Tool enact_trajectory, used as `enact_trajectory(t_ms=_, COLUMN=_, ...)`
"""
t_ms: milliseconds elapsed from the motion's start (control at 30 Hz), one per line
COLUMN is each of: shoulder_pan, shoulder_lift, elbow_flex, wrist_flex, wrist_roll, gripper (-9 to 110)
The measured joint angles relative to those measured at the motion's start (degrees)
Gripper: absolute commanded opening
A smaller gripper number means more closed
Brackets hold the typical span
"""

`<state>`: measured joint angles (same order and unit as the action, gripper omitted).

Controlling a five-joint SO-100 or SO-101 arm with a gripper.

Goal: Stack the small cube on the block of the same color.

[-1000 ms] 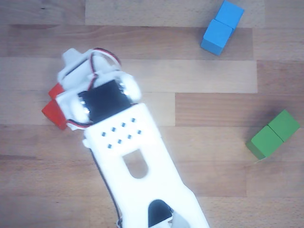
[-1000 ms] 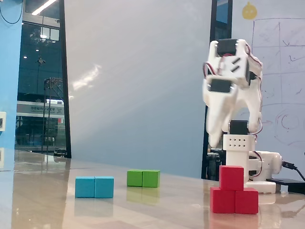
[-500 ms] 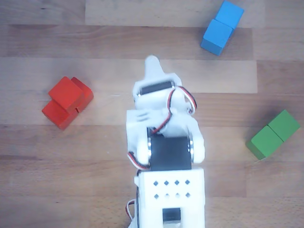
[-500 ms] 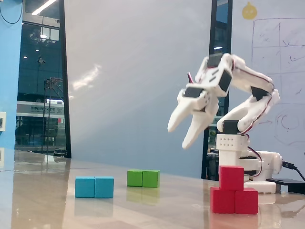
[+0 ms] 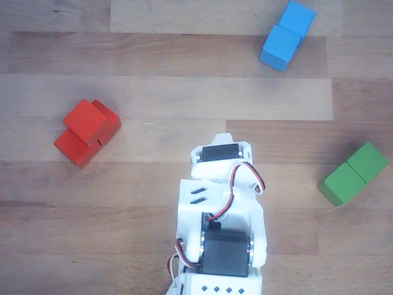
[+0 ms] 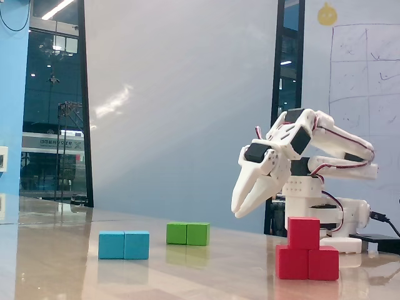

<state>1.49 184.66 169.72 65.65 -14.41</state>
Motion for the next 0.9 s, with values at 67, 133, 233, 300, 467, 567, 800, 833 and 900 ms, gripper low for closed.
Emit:
enact_trajectory(t_ms=67, shoulder_pan=0.88, shoulder_lift=2.29, elbow_flex=2.11, wrist_flex=0.0, wrist_roll=0.0, gripper=0)
enact_trajectory(t_ms=133, shoulder_pan=1.49, shoulder_lift=4.39, elbow_flex=3.96, wrist_flex=0.0, wrist_roll=0.0, gripper=0)
enact_trajectory(t_ms=233, shoulder_pan=1.76, shoulder_lift=7.73, elbow_flex=5.27, wrist_flex=0.0, wrist_roll=0.0, gripper=0)
enact_trajectory(t_ms=300, shoulder_pan=1.76, shoulder_lift=9.4, elbow_flex=6.06, wrist_flex=0.0, wrist_roll=0.0, gripper=0)
enact_trajectory(t_ms=467, shoulder_pan=1.76, shoulder_lift=11.16, elbow_flex=8.35, wrist_flex=0.0, wrist_roll=0.0, gripper=0)
enact_trajectory(t_ms=567, shoulder_pan=1.76, shoulder_lift=11.16, elbow_flex=8.35, wrist_flex=0.0, wrist_roll=0.0, gripper=0)
enact_trajectory(t_ms=800, shoulder_pan=1.76, shoulder_lift=11.16, elbow_flex=8.35, wrist_flex=0.0, wrist_roll=0.0, gripper=0)
enact_trajectory(t_ms=833, shoulder_pan=1.76, shoulder_lift=11.16, elbow_flex=8.35, wrist_flex=0.0, wrist_roll=0.0, gripper=0)
enact_trajectory(t_ms=900, shoulder_pan=1.76, shoulder_lift=11.16, elbow_flex=8.35, wrist_flex=0.0, wrist_roll=0.0, gripper=0)
